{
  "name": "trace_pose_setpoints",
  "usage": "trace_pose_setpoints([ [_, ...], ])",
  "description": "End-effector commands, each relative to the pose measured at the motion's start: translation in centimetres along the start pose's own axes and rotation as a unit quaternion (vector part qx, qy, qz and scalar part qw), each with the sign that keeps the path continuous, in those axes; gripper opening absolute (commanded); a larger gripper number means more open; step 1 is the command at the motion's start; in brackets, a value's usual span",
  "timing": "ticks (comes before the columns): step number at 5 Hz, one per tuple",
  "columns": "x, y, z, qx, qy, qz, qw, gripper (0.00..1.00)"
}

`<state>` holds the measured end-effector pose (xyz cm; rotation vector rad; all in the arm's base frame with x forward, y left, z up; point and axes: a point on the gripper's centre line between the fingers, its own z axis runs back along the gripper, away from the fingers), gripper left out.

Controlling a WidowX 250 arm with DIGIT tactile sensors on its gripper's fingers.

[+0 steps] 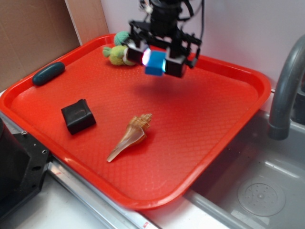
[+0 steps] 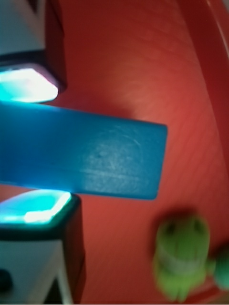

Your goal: Grab the blue block.

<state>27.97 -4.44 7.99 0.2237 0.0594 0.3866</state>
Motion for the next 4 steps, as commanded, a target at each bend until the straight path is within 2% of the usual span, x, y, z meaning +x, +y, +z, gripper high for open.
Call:
trace_pose_setpoints([
  [1, -4.9, 4.4, 8.9, -0.073, -0.025, -0.070, 0.995, 0.00],
  [2, -5.9, 5.2, 10.5, -0.059, -0.040, -0.065, 0.995, 0.00],
  [4, -5.6, 6.7, 9.9, -0.048, 0.004, -0.035, 0.998, 0.00],
])
